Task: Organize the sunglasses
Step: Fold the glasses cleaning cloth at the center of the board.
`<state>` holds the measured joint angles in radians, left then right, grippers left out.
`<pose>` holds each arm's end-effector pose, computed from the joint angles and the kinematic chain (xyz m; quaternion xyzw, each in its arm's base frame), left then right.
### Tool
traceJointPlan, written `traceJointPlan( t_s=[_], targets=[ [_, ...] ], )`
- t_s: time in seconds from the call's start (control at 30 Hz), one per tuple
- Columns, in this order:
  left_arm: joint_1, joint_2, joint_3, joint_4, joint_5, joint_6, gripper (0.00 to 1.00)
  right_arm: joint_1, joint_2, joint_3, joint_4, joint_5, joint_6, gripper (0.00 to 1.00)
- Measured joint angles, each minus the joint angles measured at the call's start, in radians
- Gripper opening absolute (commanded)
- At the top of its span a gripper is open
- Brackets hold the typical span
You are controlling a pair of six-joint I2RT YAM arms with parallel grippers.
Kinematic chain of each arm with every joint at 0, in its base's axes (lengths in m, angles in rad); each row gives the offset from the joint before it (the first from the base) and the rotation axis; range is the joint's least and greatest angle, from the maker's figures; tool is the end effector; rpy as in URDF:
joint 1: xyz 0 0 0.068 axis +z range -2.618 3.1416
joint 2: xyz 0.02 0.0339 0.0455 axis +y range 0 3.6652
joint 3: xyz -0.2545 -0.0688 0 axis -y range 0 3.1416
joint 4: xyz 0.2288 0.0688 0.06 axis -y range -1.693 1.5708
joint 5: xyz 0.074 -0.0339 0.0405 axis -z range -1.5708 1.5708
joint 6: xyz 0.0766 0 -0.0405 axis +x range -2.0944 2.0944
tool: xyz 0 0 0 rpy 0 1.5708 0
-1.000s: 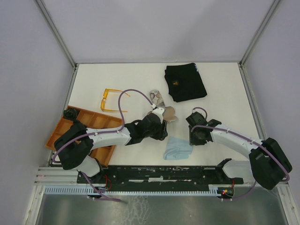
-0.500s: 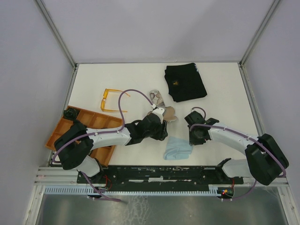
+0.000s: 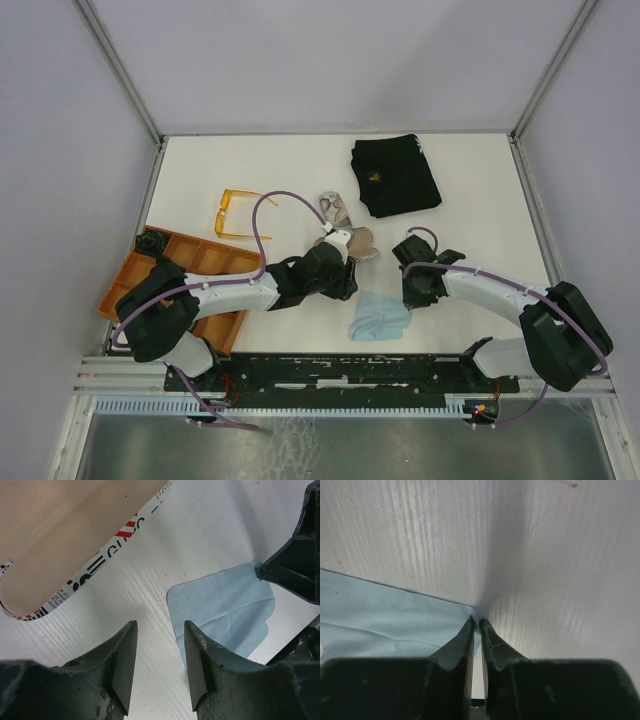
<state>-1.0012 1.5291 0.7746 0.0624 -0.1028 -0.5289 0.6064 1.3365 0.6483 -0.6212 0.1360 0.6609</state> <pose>0.1861 -0.2760 0.1589 0.1902 0.8839 -0.2607 0.3386 0.1822 0.1137 0.1173 0.0358 0.9886 0.0227 0.1447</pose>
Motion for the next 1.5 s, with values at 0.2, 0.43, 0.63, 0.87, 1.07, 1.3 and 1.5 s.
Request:
traceJointPlan(
  t_s=[0.2,0.43,0.63,0.87,1.07,1.3,1.5],
  targets=[
    [0.0,0.0,-0.006,0.0,0.0,0.0,0.49,0.0,0.001,0.0,0.006,-0.004,0.0,0.01],
    [0.0,0.038,0.001,0.006,0.021,0.008,0.5,0.0,-0.012,-0.009,0.014,-0.003,0.001,0.0],
    [0.0,0.13,0.053,-0.003,0.053,0.039,0.5,0.0,-0.032,-0.025,0.029,-0.003,0.002,0.0],
    [-0.023,0.202,0.142,-0.04,0.039,0.068,0.5,0.0,-0.06,-0.047,0.047,-0.004,0.005,0.0],
    [-0.047,0.253,0.199,-0.095,-0.007,0.088,0.49,0.0,-0.066,-0.053,0.054,-0.004,0.007,0.0],
    [-0.076,0.284,0.243,-0.137,-0.056,0.103,0.47,0.0,-0.066,-0.054,0.061,-0.004,0.006,0.0],
    [-0.103,0.294,0.258,-0.154,-0.103,0.121,0.45,0.0,-0.066,-0.055,0.066,-0.004,0.007,0.0]
  ],
)
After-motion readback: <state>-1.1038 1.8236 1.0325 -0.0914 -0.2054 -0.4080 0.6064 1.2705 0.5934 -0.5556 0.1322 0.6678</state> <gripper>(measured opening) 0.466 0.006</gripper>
